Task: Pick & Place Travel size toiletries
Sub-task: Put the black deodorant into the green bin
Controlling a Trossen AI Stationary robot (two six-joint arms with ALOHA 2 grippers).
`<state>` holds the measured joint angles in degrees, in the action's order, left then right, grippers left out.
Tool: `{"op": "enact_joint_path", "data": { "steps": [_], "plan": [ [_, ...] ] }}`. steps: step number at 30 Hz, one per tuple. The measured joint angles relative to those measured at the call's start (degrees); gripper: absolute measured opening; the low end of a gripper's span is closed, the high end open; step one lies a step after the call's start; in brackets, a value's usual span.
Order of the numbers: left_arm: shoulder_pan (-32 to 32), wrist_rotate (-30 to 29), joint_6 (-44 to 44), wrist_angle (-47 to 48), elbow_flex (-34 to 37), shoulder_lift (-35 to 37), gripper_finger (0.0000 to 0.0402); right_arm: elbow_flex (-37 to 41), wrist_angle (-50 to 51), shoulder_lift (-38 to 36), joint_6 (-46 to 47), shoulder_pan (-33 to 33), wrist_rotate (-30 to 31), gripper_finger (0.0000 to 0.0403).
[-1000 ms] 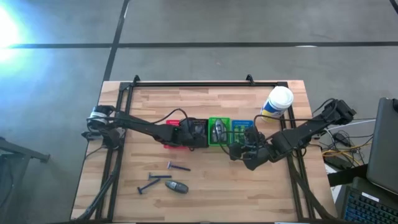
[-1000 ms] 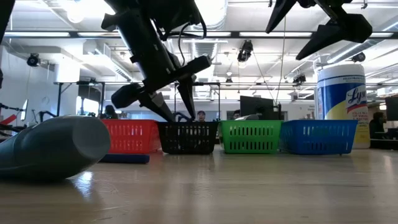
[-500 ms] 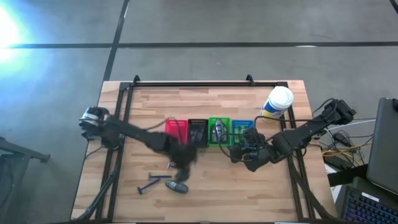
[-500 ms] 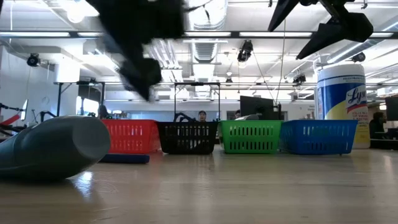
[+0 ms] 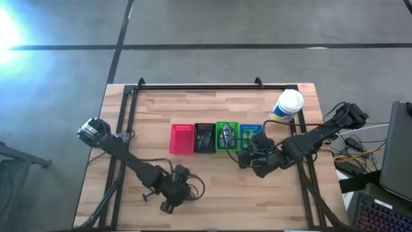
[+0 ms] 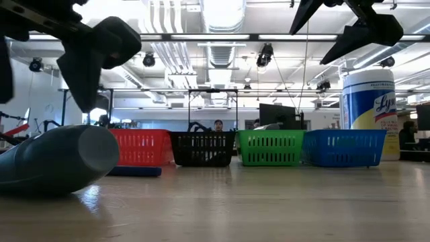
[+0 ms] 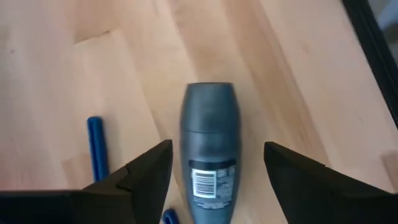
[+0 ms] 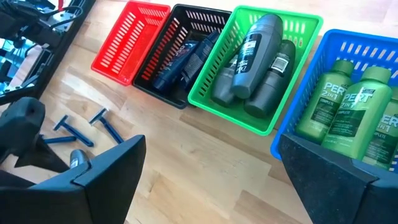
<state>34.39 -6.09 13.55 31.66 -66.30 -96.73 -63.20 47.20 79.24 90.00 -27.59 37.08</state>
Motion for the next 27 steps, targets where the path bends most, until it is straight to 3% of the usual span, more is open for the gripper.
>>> {"op": "enact_joint_path", "data": {
  "steps": [9, 15, 22, 27],
  "plan": [
    [0.00, -0.13, 1.81, -1.89, 0.02, -1.10, 0.0306, 0.00, -0.25, 0.00, 0.02, 0.11, 0.00, 0.0363],
    [0.00, -0.51, 1.96, -3.37, 0.11, -5.50, 0.0316, 0.00, -0.74, 0.07, 0.02, 0.09, 0.00, 0.0363],
    [-0.31, -0.48, 4.97, -4.24, 0.11, -7.64, 0.0301, 0.00, -1.01, 0.13, 0.00, 0.09, -0.02, 0.0363],
    [-0.31, 1.54, 4.79, -5.01, 0.13, -8.63, 0.0259, 0.00, -1.03, 0.13, 0.00, 0.09, -0.04, 0.0363]
  ]
}}
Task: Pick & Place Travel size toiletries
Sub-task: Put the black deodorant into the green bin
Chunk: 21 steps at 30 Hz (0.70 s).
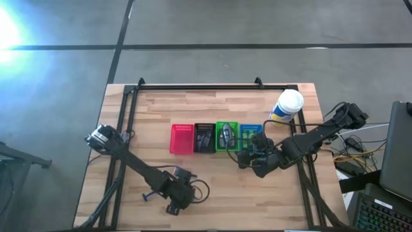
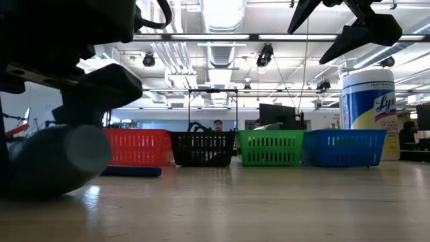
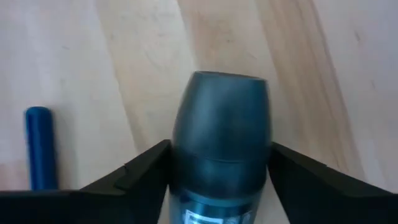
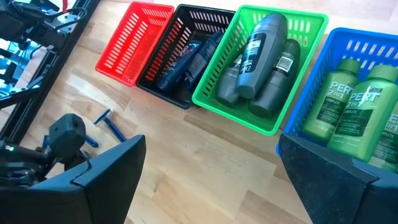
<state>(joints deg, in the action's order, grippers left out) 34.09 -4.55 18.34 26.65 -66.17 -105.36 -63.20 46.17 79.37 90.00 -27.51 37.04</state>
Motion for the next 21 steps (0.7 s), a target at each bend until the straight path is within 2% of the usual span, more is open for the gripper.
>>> {"op": "enact_joint_path", "data": {
  "steps": [4, 9, 14, 18, 21],
  "plan": [
    [-0.13, 0.54, -0.23, -0.48, 0.00, 0.17, 0.0211, 0.00, -0.10, 0.00, -0.04, -0.03, -2.25, 0.0363],
    [-2.12, 0.76, 1.05, 0.06, -0.78, 2.64, 0.0211, 0.00, -0.15, -0.02, 0.00, -1.66, -3.93, 0.0363],
    [-7.67, 0.45, 6.65, -2.20, -1.64, 10.41, 0.0211, 0.00, -0.64, -0.17, -0.02, -3.53, -2.96, 0.0363],
    [-13.92, 1.40, 10.32, -14.67, 0.21, 19.03, 0.0211, 0.00, -4.13, -0.19, -3.06, -4.26, -0.83, 0.0363],
    [-18.74, 5.51, 13.52, -30.10, 2.89, 24.18, 0.0211, 0.00, -10.23, -0.24, -9.70, -4.26, 0.68, 0.0363]
  ]
}}
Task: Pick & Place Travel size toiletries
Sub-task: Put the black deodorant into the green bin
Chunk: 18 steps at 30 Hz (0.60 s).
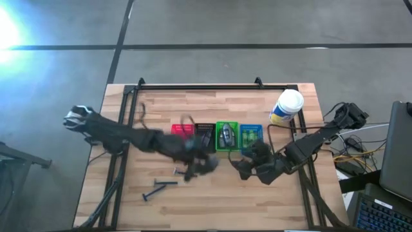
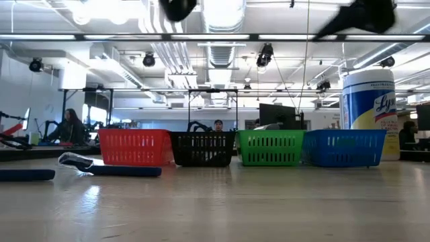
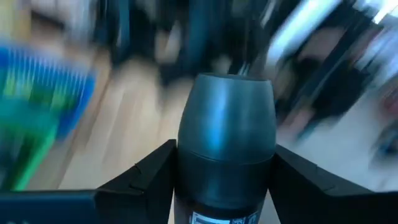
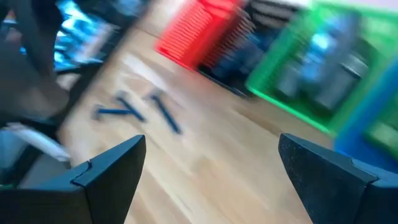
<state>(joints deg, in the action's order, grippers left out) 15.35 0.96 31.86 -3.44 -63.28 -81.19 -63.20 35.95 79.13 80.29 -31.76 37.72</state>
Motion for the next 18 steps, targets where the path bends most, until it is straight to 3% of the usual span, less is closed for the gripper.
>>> {"op": "enact_joint_path", "data": {
  "steps": [4, 10, 13, 18],
  "plan": [
    [-3.97, 1.31, 3.31, -19.89, 4.30, 4.22, 0.0211, 0.00, -15.89, -0.02, -17.41, -0.13, 4.02, 0.0363],
    [-5.81, 3.62, 5.68, -37.31, 7.60, 2.83, 0.0211, -0.02, -38.73, -0.37, -43.52, 0.61, 6.86, 0.0363],
    [-5.92, 5.37, 7.79, -45.93, 7.59, 1.25, 0.0211, 0.00, -43.12, -0.35, -48.41, 1.59, 6.30, 0.0363],
    [-6.29, 1.66, 6.73, -43.43, 6.22, -0.67, 0.0211, -0.46, -43.20, -0.44, -49.46, 2.98, 4.52, 0.0363]
  ]
}}
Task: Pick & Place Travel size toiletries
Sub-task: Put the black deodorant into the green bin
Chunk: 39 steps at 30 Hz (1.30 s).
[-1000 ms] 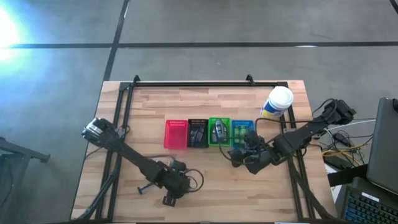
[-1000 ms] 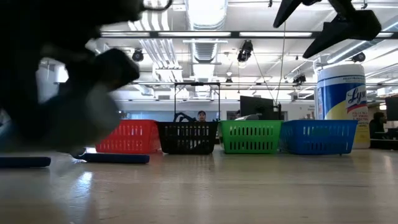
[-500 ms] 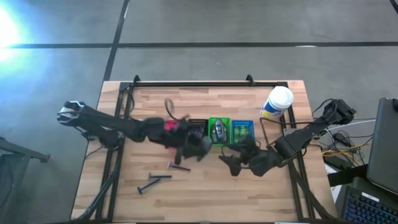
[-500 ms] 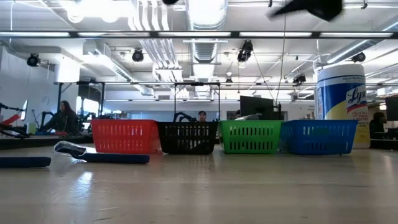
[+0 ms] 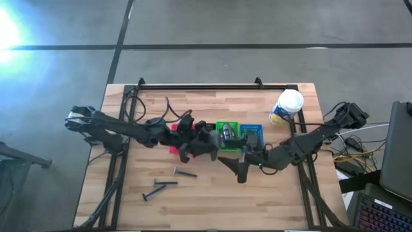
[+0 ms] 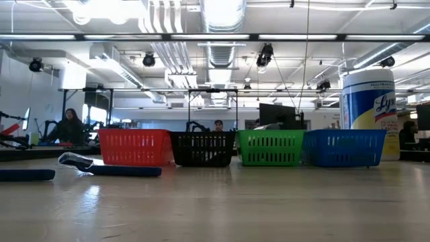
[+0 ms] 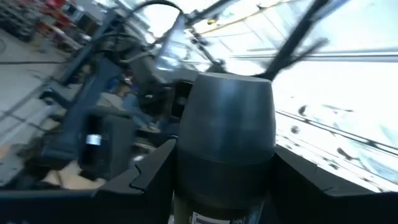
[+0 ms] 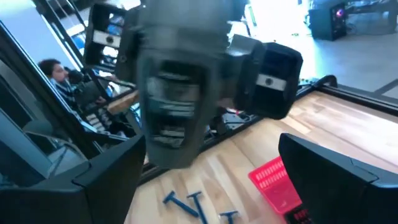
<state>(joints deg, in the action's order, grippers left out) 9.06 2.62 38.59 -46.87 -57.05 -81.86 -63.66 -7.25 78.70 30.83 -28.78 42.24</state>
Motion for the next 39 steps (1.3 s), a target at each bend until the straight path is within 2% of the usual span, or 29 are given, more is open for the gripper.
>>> {"op": "enact_joint_path", "data": {
  "steps": [16, 25, 32, 39],
  "plan": [
    [-2.10, 0.82, 0.41, 1.45, -0.90, -2.51, 0.0211, -0.44, 4.14, 0.13, -2.99, 0.96, 2.73, 0.0364],
    [-2.25, 1.65, -0.10, 1.16, -3.96, -7.77, 0.0211, -0.38, 4.27, 0.13, -1.39, 3.94, -3.61, 0.0363],
    [-2.67, 2.84, -2.33, 1.38, -5.86, -9.10, 0.0211, -0.74, 7.38, -0.03, 1.77, 3.94, -3.69, 0.0340],
    [-3.06, 2.87, -2.49, 6.53, -5.65, -8.86, 0.0211, -0.72, 10.46, -0.28, 5.40, 3.87, -4.33, 0.0326]
  ]
}}
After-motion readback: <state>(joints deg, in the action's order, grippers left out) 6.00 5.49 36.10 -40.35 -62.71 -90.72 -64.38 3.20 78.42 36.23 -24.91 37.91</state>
